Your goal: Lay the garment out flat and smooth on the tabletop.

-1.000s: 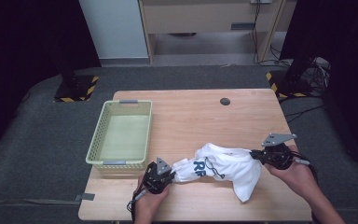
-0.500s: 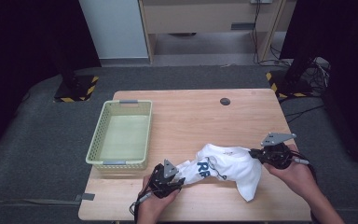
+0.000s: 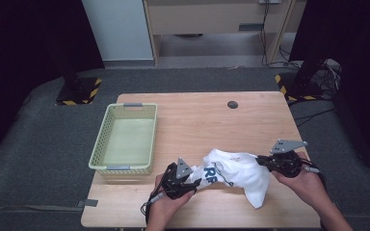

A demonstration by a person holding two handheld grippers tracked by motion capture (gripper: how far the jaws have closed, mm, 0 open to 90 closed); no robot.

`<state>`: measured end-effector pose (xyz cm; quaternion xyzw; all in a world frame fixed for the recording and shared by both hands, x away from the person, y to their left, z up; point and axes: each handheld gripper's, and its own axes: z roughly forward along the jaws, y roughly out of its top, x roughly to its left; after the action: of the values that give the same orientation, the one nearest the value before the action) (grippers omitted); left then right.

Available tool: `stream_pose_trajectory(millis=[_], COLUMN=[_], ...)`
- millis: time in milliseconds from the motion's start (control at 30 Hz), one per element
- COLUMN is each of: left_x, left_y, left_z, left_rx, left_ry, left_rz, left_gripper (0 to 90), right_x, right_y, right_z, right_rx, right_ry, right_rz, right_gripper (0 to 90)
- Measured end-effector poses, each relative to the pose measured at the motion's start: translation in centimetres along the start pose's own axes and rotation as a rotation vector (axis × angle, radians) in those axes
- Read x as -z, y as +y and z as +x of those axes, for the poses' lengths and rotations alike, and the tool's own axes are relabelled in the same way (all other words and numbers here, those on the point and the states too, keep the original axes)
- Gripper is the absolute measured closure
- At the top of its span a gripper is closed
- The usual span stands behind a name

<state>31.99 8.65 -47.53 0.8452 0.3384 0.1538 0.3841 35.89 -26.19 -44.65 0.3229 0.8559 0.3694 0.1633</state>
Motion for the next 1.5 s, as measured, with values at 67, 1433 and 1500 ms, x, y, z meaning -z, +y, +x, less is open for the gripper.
stream_pose_trajectory(millis=[67, 1433, 1500], left_x=[-0.1, -4.7, -4.6], left_y=[0.6, 4.6, 4.8], left_z=[0.1, 1.5, 1.6], left_rx=[-0.009, 0.038, 0.03], left_ry=[0.002, -0.077, -0.076], left_rz=[-0.002, 0.004, 0.005], left_gripper=[53.9, 85.0, 84.8], right_x=[0.0, 0.2, 0.4], right_y=[0.0, 0.0, 0.1], right_z=[-0.1, 0.1, 0.1], right_rx=[-0.004, -0.006, -0.007], right_ry=[0.0, -0.011, -0.008], right_rz=[-0.001, -0.006, -0.01], right_gripper=[85.5, 85.3, 85.3])
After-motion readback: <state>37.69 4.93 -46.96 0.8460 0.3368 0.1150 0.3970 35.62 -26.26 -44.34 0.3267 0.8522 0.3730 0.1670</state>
